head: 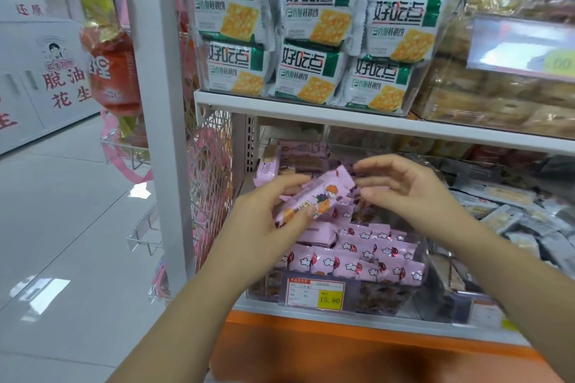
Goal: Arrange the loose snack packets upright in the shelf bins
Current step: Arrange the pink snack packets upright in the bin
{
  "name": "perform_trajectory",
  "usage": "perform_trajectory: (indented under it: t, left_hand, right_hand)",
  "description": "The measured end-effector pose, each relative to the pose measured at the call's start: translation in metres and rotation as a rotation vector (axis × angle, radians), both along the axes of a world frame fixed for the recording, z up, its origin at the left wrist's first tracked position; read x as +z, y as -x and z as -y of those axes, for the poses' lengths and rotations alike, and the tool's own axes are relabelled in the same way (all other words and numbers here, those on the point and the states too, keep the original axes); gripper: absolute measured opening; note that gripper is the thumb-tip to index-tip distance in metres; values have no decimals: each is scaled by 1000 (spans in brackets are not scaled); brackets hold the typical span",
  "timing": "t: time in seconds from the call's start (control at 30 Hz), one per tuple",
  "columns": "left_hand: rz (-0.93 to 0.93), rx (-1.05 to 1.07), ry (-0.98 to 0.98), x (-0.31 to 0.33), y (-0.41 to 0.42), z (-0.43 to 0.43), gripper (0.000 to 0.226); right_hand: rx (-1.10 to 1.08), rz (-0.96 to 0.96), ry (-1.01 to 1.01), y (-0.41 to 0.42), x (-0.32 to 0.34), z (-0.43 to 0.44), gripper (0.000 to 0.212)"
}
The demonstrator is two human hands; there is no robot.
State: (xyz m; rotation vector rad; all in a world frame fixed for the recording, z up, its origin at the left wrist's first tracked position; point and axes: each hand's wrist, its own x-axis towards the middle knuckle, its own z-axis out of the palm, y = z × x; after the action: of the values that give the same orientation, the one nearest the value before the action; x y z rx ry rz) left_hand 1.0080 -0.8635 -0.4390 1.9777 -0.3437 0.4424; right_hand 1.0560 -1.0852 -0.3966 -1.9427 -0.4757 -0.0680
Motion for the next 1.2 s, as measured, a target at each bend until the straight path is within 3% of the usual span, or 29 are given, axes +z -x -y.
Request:
perform_trajectory:
  t: [0.1, 0.2, 0.37, 0.5, 0.7, 0.9, 1.03, 1.2]
  left_hand:
    - [-8, 69, 52, -1, -4, -2, 34]
    - [-10, 83, 81, -2, -6, -1, 34]
    - [-15, 75, 72, -3, -8, 0, 34]
    - [-3, 84, 68, -3, -9, -3, 35]
    - [48, 91, 93, -1, -7, -5, 34]
    - [149, 98, 77, 1, -5, 0, 46]
    - [245, 76, 73, 1, -2, 6, 49]
    - [261, 27, 107, 2, 5, 19, 49]
  right_hand:
    - [-191, 164, 571, -28, -2, 19, 36]
    - [-229, 143, 1020, -50, -9, 21, 59]
    - [-224, 161, 1239, -74, -18, 12, 68]
    - [-280, 267, 1299, -91, -28, 15, 58]
    - [-432, 309, 1190, -70, -18, 16, 44]
    - [-331, 670, 804, -5, -4, 23, 31]
    - [-299, 554, 513, 35, 17, 18, 32]
    - [-281, 384, 297, 58, 42, 9, 27]
